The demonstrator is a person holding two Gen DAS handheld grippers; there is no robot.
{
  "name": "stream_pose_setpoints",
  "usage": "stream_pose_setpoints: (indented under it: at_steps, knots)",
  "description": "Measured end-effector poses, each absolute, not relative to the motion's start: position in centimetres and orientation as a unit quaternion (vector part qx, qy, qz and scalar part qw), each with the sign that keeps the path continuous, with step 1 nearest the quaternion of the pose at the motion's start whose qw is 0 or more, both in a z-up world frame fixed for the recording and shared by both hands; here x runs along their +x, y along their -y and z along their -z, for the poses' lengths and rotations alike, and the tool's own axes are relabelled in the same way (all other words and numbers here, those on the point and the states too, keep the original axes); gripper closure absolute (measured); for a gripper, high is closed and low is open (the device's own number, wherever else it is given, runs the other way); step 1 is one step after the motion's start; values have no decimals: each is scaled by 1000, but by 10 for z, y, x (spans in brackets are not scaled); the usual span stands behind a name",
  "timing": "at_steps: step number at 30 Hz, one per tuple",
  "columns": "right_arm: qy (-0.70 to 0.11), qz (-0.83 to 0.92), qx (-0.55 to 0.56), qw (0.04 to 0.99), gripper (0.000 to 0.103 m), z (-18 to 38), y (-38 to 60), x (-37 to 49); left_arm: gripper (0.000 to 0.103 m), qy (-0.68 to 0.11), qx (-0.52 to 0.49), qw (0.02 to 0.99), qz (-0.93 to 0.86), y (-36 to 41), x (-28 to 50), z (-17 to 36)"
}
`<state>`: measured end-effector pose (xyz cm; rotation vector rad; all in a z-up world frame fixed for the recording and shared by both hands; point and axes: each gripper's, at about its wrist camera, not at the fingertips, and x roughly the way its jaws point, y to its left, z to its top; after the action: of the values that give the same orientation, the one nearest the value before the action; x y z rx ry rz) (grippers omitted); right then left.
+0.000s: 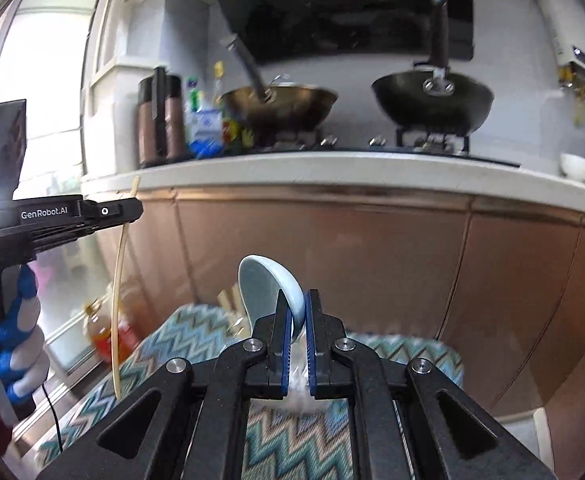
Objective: Organize utensils
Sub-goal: 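Lift the chopstick and light-blue spoon toward the wire holder with both tools, then open the left tool over the holder while the right tool releases the light-blue spoon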
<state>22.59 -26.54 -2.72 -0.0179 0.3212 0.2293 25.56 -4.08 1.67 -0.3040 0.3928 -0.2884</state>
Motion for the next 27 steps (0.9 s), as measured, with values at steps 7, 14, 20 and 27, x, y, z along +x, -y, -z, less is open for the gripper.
stream_pose_setpoints:
  at_steps: [7,14,20,27]
  knots:
    - [-135,-72,-24,988,96,40,264,272,98,-153,-171,967,111,65,307,-7]
    - [-141,-55,-39,988,96,75,262,301,98,-136,-154,976,75,89,344,30]
    - [-139,-45,-65,987,96,98,256,307,97,-135,-145,979,46,97,359,66]
    - [-157,-51,-73,984,95,122,253,310,96,-146,-133,980,32,96,361,93]
